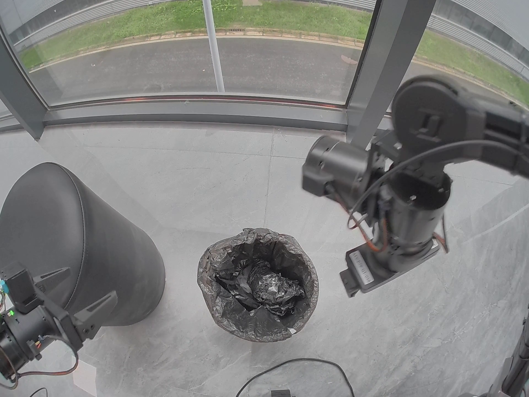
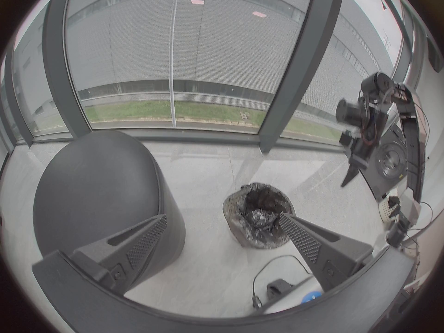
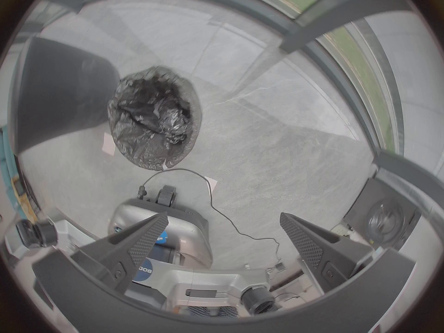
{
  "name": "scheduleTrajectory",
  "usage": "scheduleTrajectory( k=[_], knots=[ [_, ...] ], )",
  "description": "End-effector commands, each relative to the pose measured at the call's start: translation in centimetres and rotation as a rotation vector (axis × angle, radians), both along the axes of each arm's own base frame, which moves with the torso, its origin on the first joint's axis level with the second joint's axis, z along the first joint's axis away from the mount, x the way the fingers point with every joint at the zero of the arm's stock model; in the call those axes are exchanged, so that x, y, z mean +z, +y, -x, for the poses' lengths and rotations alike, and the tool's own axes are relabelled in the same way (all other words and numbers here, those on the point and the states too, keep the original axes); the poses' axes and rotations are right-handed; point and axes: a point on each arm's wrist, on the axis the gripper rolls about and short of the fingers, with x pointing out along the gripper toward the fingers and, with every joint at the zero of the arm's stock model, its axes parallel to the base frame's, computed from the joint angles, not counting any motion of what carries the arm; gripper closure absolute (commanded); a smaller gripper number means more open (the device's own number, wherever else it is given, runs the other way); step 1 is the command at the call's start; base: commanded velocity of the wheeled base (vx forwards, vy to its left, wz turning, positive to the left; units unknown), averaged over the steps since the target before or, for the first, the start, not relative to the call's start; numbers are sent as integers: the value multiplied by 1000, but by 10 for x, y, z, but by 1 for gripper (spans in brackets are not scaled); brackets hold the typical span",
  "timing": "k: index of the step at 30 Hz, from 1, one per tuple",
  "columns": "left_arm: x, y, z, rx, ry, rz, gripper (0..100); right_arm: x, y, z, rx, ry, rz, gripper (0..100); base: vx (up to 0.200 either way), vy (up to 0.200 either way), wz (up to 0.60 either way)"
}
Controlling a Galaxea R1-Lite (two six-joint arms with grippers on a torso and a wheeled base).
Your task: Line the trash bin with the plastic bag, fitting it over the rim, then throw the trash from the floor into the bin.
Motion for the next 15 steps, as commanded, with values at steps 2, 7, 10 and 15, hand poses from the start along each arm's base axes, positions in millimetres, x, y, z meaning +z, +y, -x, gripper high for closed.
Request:
scheduleTrajectory(
  k=[2, 7, 10, 15],
  knots=[
    [18, 37, 82, -17, -99, 50, 0, 123, -126, 105, -264, -347, -324, 0, 0, 0, 0],
    [8, 47, 103, 41, -64, 30, 0, 153, -209, 169, -460, -596, -454, 0, 0, 0, 0],
    [5, 48, 109, 83, -64, 26, 0, 128, -243, 216, -526, -651, -471, 0, 0, 0, 0],
    [-5, 50, 119, 115, -72, 33, 0, 67, -276, 290, -572, -824, -537, 0, 0, 0, 0]
  ],
)
